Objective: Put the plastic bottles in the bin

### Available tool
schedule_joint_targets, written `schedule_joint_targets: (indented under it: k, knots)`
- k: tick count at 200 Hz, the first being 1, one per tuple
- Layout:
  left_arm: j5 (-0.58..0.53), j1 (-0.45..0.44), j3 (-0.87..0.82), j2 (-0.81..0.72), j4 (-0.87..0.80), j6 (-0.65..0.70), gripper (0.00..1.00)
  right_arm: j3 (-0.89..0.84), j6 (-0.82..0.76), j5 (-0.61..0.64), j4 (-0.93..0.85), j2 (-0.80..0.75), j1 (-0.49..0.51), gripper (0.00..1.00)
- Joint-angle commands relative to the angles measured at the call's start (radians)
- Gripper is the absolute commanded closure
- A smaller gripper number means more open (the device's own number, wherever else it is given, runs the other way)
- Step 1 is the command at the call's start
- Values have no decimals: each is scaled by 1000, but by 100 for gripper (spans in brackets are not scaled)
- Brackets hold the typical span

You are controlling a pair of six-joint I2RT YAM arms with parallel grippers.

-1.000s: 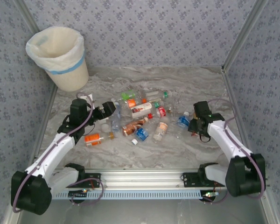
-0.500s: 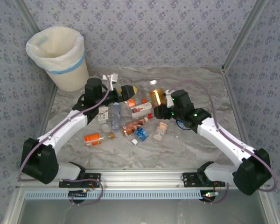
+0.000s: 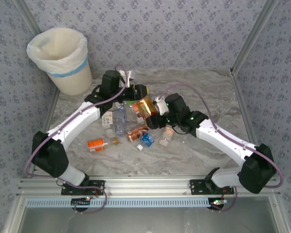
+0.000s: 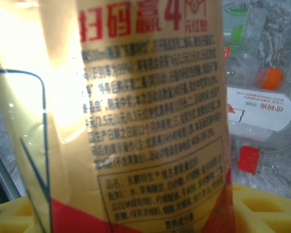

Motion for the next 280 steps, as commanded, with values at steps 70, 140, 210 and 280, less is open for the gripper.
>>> schedule_joint_targets:
  k: [70,140,210,280]
  knots:
    - [-42,-17,-2,-40,-42,-12,100,0,5,5,66,-36,18,25]
    - [-338,-10,-24,-100,-99,16,100,-68,21,242,9,-200,-17,0]
    - [-556,120,70,-92,-58,44,100,-167,247,671,-104,-331,-36,0]
    - [-939,199,354,4,189,551,100,-181,263,742,-47,-360,-48,0]
